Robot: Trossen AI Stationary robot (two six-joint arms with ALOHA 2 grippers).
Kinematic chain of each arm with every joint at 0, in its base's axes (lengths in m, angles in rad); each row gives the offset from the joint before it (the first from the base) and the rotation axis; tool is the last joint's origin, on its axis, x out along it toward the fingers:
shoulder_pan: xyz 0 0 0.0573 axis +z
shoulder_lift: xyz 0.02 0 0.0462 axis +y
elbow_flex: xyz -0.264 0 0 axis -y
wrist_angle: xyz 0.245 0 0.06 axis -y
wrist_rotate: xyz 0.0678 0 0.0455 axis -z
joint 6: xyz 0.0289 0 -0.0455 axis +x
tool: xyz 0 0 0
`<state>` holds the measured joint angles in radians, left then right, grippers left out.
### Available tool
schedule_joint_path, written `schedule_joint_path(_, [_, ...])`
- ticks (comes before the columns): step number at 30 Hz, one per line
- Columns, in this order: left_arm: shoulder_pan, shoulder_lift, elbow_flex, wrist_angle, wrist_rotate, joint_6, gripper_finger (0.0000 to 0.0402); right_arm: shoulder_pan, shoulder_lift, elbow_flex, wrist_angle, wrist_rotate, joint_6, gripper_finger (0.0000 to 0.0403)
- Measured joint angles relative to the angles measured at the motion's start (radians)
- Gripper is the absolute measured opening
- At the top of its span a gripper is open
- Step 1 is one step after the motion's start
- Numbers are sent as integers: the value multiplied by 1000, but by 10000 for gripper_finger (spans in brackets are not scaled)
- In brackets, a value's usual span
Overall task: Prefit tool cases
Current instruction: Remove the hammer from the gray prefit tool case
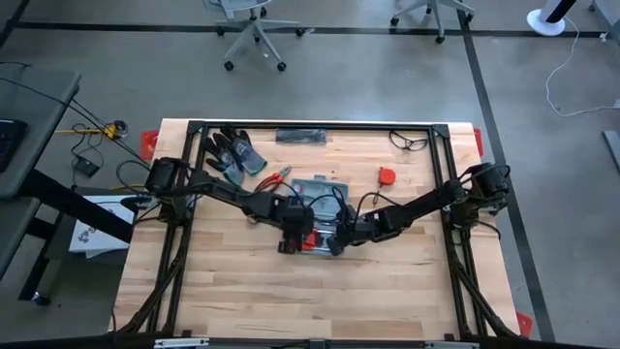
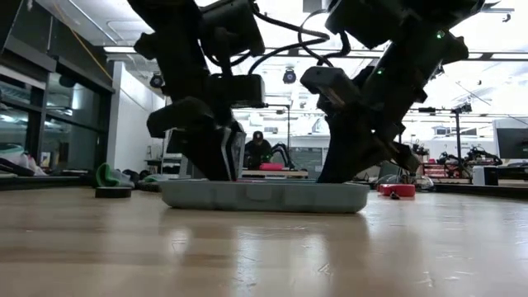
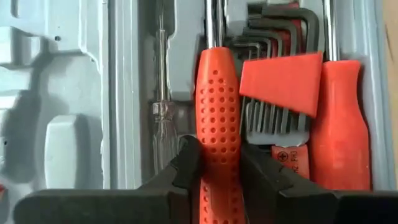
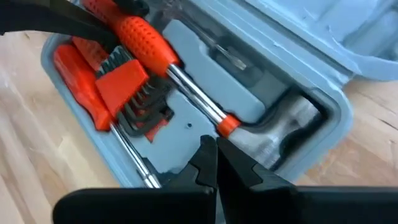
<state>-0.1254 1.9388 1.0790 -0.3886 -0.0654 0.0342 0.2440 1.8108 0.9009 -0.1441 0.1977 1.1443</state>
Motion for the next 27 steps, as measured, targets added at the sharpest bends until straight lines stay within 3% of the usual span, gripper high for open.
schedule_joint_path(2, [-4,0,0,1,-33,-22,78,0,0,0,1,-1,0,0])
schedule_joint_path(6, [-15,6,0,5,-155,-15,136,6,0,0,4,7,0,0])
schedule_joint_path(8, [-13,6,0,13,-159,35,133,8,0,0,4,7,0,0])
schedule_joint_path(12, [-7,6,0,11,-72,66,61,10,-2,0,7,7,0,0])
schedule_joint_path(20, [37,-1,1,10,227,-34,60,21,-51,-5,52,3,-28,0])
schedule_joint_path(27, [60,-19,-2,-13,278,-2,58,18,-141,-3,47,79,-85,0])
